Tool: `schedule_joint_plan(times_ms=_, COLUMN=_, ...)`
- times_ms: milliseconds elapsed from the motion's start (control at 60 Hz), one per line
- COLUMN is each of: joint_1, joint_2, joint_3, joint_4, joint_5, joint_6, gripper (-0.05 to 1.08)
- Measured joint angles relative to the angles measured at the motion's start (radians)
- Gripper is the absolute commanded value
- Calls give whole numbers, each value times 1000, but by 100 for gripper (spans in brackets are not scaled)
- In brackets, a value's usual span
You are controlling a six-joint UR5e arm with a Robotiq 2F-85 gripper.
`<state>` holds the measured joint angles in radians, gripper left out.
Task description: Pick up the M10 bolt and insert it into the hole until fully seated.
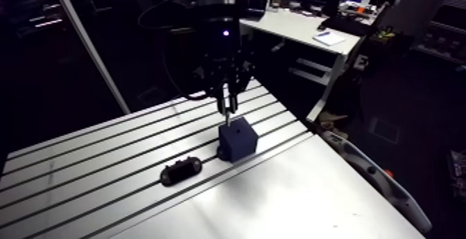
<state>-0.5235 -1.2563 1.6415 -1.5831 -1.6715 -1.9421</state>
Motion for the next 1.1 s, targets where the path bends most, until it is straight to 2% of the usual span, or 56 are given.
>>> schedule_joint_plan(times_ms=533, joint_1=-9, joint_2=30, joint_3=-26, joint_4=-37, joint_5=-5, joint_6=11, gripper=108)
schedule_joint_plan(times_ms=800, joint_1=-29, joint_2=45, joint_3=-31, joint_4=-19, joint_5=-5, joint_6=30, gripper=108)
schedule_joint_plan(times_ms=1100, joint_1=-35, joint_2=33, joint_3=-17, joint_4=6, joint_5=-7, joint_6=41, gripper=108)
